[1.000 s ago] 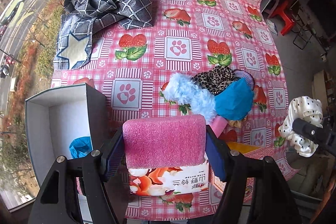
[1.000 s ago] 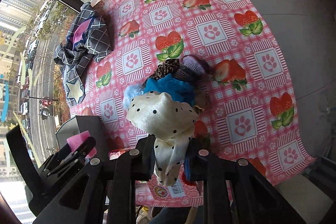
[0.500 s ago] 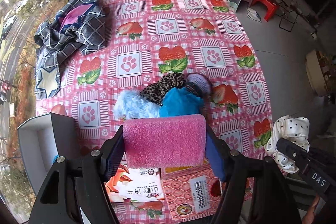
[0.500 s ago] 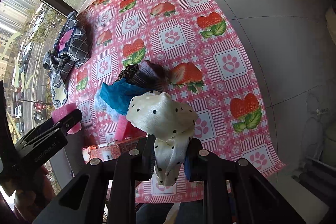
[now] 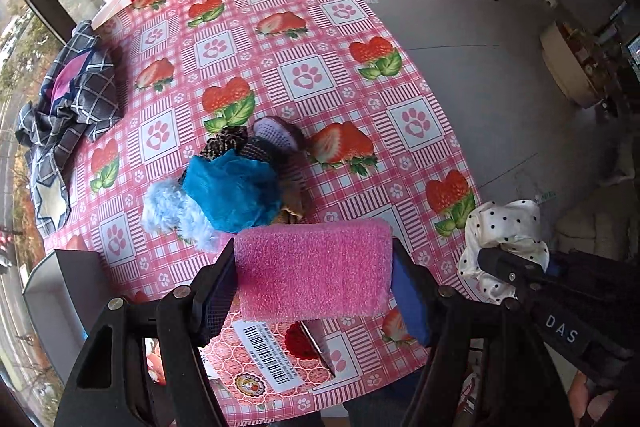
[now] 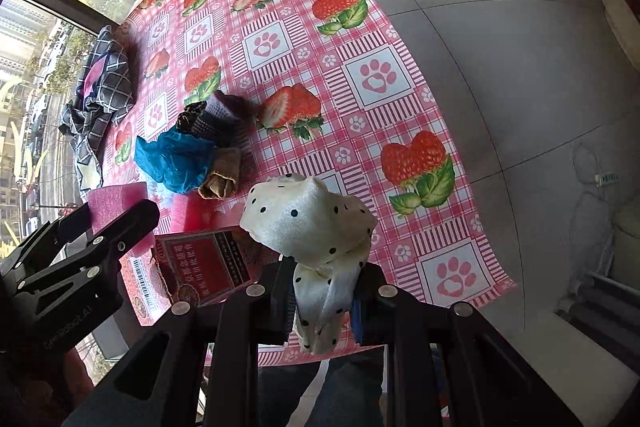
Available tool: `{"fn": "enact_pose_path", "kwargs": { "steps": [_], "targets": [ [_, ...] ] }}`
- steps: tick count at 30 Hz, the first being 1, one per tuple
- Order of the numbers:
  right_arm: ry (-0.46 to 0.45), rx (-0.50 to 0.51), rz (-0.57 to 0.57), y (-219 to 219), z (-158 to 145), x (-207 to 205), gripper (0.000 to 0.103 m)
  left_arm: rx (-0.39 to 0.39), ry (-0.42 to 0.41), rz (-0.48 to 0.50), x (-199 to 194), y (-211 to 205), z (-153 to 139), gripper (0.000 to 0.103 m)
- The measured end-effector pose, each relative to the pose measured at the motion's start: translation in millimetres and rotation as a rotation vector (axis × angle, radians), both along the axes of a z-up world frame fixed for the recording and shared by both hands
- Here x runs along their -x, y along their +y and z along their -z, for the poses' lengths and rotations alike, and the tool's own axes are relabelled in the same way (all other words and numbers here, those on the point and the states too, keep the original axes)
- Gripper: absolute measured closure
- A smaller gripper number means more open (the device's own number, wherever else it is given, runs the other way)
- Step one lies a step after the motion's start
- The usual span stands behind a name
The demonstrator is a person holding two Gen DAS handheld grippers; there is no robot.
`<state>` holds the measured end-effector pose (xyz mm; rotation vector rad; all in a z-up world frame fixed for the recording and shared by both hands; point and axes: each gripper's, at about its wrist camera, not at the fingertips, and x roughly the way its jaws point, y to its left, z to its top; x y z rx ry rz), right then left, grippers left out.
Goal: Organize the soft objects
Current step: 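Lift the pink sponge and white scrunchie and carry them toward the box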
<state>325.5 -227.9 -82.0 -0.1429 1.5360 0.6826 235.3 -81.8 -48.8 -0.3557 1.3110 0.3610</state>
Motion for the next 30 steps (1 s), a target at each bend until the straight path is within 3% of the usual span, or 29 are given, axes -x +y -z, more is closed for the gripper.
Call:
{"fn": "enact_pose_path", "kwargs": {
  "steps": [19, 30],
  "targets": [
    [0.042, 0.037, 0.016, -45.1, 19.9, 8.6, 0.081, 0.059, 0.034, 0.203, 4.6, -65.6, 9.8, 0.03],
    [0.062, 0.039, -0.051, -39.9, 24.7, 33.7, 0.081, 0.079, 0.054, 0.189, 40.8, -74.0, 13.5, 0.03]
  ]
}}
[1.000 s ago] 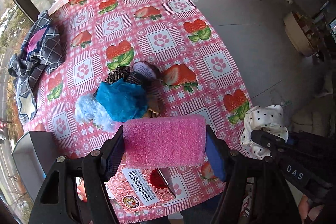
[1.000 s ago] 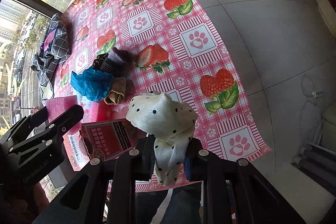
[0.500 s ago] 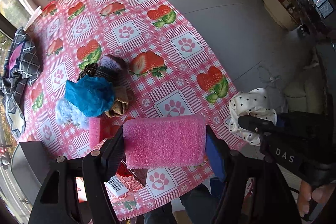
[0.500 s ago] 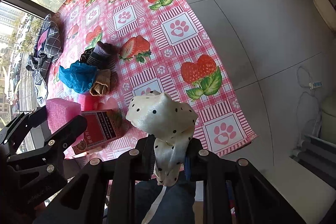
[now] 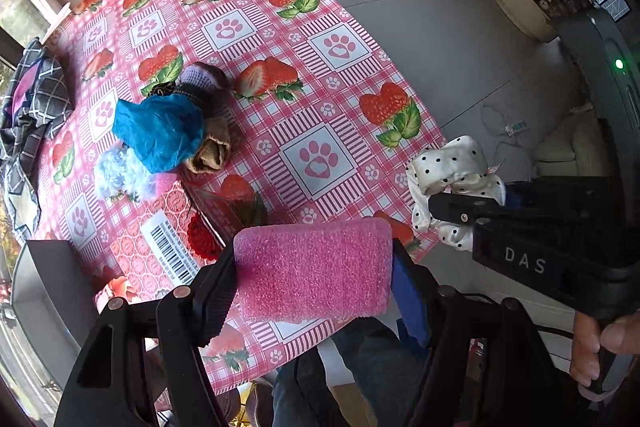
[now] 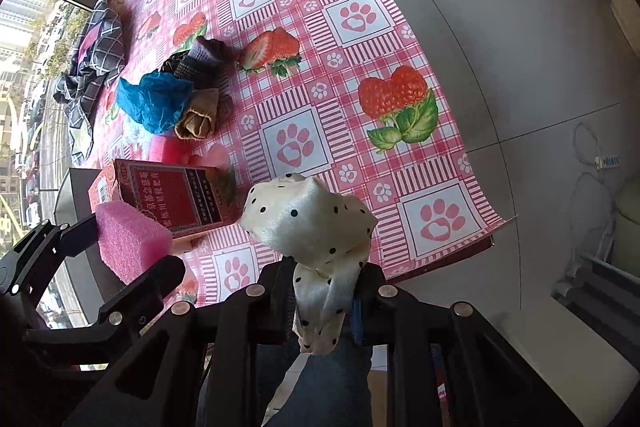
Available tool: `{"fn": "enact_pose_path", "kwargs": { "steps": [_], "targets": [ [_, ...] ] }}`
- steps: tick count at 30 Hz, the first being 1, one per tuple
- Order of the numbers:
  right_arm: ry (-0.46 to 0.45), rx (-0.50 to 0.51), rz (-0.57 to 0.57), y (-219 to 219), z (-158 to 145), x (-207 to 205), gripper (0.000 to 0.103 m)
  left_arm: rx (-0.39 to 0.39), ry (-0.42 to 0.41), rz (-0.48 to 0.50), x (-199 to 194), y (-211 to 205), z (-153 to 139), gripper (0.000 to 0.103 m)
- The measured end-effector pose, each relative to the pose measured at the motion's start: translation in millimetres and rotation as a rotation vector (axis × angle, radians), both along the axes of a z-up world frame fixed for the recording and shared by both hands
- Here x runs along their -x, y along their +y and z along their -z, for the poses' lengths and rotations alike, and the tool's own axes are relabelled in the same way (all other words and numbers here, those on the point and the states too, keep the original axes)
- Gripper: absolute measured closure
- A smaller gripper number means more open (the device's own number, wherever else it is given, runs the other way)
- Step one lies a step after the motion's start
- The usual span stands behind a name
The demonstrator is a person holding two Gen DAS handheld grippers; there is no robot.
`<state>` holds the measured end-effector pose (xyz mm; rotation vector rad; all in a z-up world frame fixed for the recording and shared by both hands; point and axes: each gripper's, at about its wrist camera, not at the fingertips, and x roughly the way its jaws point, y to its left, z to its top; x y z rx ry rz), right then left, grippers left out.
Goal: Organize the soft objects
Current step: 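Lift the pink sponge and white scrunchie and carry them toward the box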
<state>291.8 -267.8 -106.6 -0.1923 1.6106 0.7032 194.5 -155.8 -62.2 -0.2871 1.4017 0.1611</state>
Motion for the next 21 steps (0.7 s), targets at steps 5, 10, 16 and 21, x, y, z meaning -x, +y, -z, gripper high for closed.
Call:
{"fn": "enact_pose_path", "kwargs": {
  "steps": [5, 10, 16, 21],
  "targets": [
    [0.011, -0.006, -0.044, 9.6, 2.8, 11.8, 0.081, 0.01, 0.009, -0.022, 18.6, 1.0, 4.1, 0.03],
    [0.008, 0.007, -0.07, 17.4, 4.4, 26.2, 0.081, 0.029, 0.006, -0.019, 37.1, 1.1, 8.2, 0.029],
    [0.012, 0.031, -0.058, 19.9, 7.7, 51.2, 0.081, 0.054, 0.006, -0.005, 65.1, 7.9, 15.6, 0.029],
    [0.019, 0.051, -0.038, 22.9, 9.0, 81.0, 0.081, 0.056, 0.019, 0.01, 93.7, 16.7, 23.3, 0.029]
  ]
}}
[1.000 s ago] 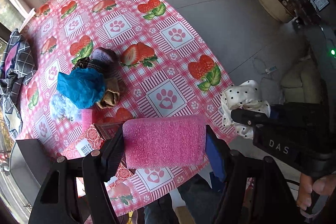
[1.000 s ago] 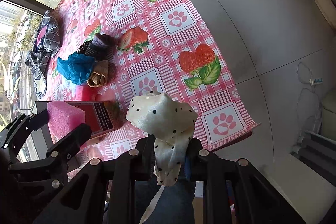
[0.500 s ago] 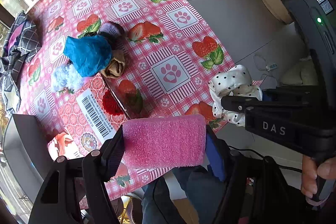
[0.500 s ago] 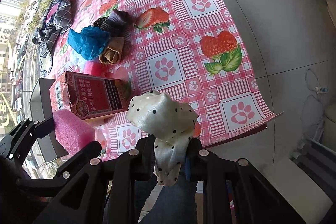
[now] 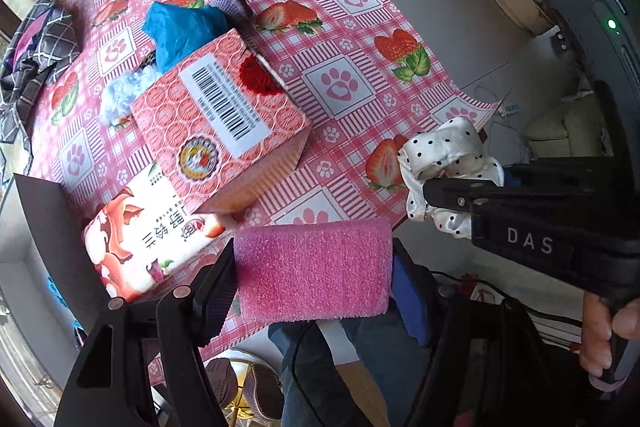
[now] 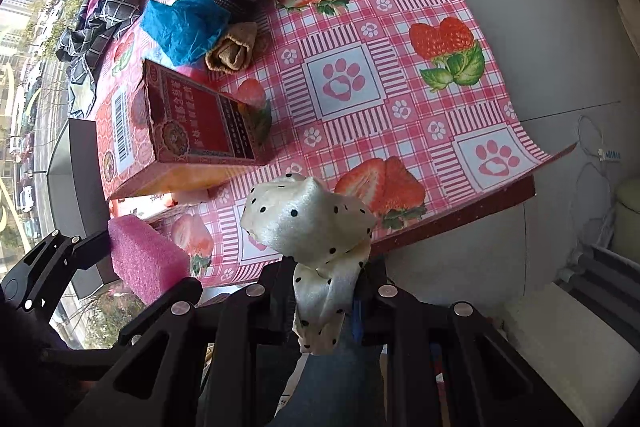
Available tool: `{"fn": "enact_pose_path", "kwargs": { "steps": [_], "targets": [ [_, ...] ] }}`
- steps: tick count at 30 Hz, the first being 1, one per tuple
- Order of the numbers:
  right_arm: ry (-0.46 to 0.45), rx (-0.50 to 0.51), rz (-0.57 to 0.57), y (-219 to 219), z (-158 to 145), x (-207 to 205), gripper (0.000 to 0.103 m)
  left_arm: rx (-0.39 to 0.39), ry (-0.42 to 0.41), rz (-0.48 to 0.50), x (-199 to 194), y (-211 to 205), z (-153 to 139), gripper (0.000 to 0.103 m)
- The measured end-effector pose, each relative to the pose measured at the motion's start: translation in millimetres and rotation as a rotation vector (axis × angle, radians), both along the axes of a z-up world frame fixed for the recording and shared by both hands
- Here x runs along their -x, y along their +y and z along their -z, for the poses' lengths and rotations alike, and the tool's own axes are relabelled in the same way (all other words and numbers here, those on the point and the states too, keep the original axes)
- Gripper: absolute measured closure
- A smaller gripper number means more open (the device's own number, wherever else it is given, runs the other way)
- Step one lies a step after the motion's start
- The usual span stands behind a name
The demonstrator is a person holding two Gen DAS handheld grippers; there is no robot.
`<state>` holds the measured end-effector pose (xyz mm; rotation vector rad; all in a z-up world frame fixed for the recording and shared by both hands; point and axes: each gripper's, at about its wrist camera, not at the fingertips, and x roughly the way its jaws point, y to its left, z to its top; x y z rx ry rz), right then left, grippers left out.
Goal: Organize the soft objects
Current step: 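Lift the pink sponge and white scrunchie and carry them toward the box, then lower the pink sponge into the white box with the left tool while the right tool lowers the scrunchie in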
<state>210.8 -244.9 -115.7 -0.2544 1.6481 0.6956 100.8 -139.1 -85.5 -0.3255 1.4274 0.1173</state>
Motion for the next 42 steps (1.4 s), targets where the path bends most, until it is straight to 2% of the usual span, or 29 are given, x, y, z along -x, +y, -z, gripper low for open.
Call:
{"fn": "enact_pose_path", "kwargs": {
  "steps": [7, 16, 34, 42],
  "targets": [
    [0.002, 0.01, -0.017, 19.8, -2.1, 40.6, 0.081, -0.015, -0.006, -0.029, 38.4, 26.2, 0.6, 0.029],
    [-0.021, -0.004, -0.117, 68.8, -13.1, 83.3, 0.081, -0.049, -0.021, -0.151, 89.3, 75.5, -5.8, 0.03],
    [-0.075, -0.049, -0.4, 167.7, -40.8, 158.8, 0.081, -0.065, -0.031, -0.479, 185.0, 158.6, -10.5, 0.03],
    [-0.097, -0.067, -0.501, 200.0, -54.0, 189.5, 0.081, -0.118, -0.032, -0.635, 229.9, 191.4, -10.1, 0.03]
  ]
}}
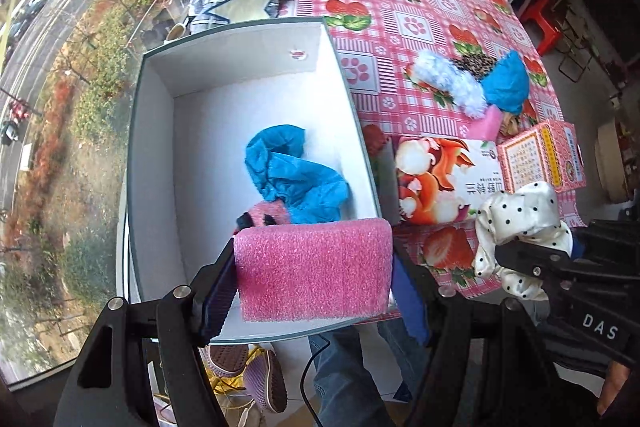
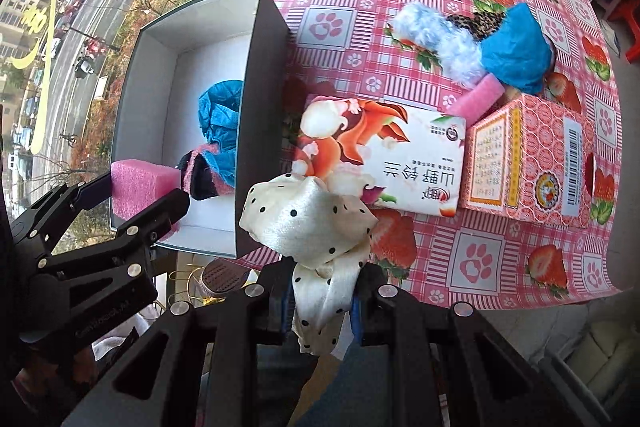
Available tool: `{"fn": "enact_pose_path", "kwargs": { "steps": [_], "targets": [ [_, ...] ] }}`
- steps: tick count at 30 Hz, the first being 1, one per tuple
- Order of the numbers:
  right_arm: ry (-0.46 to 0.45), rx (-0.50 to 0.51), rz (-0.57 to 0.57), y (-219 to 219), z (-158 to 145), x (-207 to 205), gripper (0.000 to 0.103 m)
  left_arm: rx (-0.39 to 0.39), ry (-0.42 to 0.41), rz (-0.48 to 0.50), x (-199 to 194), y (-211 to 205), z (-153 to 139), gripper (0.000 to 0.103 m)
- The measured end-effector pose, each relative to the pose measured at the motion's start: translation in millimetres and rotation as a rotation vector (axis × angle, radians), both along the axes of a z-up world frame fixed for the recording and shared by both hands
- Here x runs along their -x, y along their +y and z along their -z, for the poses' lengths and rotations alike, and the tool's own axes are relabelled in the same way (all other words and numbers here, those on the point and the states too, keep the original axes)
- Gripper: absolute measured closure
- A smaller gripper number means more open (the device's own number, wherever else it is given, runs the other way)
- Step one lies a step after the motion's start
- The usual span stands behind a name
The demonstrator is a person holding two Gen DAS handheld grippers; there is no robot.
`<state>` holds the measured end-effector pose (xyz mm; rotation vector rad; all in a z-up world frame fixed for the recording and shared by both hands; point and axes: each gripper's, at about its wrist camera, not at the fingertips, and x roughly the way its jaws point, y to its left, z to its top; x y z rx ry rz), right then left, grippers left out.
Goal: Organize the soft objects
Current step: 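Lower the pink sponge into the white box with the left tool while the right tool lowers the scrunchie in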
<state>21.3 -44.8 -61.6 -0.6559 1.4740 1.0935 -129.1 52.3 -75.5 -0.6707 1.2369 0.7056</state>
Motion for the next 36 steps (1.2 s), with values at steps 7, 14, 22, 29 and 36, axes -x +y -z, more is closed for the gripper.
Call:
{"fn": "enact_pose_path", "kwargs": {
  "steps": [7, 14, 22, 29, 36],
  "targets": [
    [-0.006, -0.005, -0.076, 22.7, -5.6, 24.5, 0.081, -0.016, 0.015, -0.129, 34.4, 20.6, 7.0, 0.03],
    [0.006, -0.015, -0.141, 48.6, -7.8, 50.3, 0.081, -0.013, 0.044, -0.203, 58.8, 31.0, 16.5, 0.03],
    [0.033, -0.011, -0.18, 70.8, -3.7, 73.2, 0.081, 0.003, 0.066, -0.229, 69.5, 35.4, 25.1, 0.03],
    [0.044, 0.008, -0.196, 77.4, 3.8, 82.6, 0.081, 0.01, 0.076, -0.224, 68.4, 39.2, 30.1, 0.03],
    [0.06, 0.026, -0.191, 80.1, 11.7, 85.1, 0.081, 0.025, 0.092, -0.214, 67.2, 40.9, 37.7, 0.03]
  ]
}}
